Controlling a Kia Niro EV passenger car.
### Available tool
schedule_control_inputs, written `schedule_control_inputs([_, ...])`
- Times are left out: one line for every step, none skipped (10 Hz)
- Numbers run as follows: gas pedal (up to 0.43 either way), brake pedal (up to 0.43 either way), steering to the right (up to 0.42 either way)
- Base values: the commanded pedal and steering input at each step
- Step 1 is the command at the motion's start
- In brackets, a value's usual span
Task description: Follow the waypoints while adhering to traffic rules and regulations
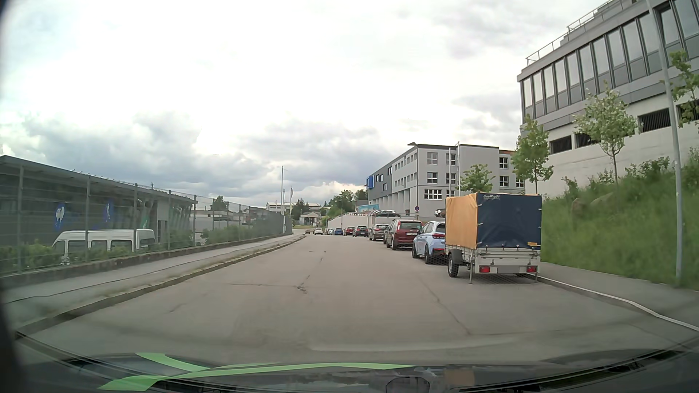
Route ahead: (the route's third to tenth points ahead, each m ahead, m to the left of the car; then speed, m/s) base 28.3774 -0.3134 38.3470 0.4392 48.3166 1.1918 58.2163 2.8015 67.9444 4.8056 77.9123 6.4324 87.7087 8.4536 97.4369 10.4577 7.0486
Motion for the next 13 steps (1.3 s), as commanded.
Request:
schedule_control_inputs([0.138, 0.000, -0.021])
schedule_control_inputs([0.138, 0.000, -0.021])
schedule_control_inputs([0.138, 0.000, -0.021])
schedule_control_inputs([0.138, 0.000, -0.021])
schedule_control_inputs([0.130, 0.000, -0.021])
schedule_control_inputs([0.130, 0.000, -0.021])
schedule_control_inputs([0.130, 0.000, -0.021])
schedule_control_inputs([0.130, 0.000, -0.020])
schedule_control_inputs([0.130, 0.000, -0.018])
schedule_control_inputs([0.130, 0.000, -0.016])
schedule_control_inputs([0.130, 0.000, -0.016])
schedule_control_inputs([0.130, 0.000, -0.016])
schedule_control_inputs([0.130, 0.000, -0.016])
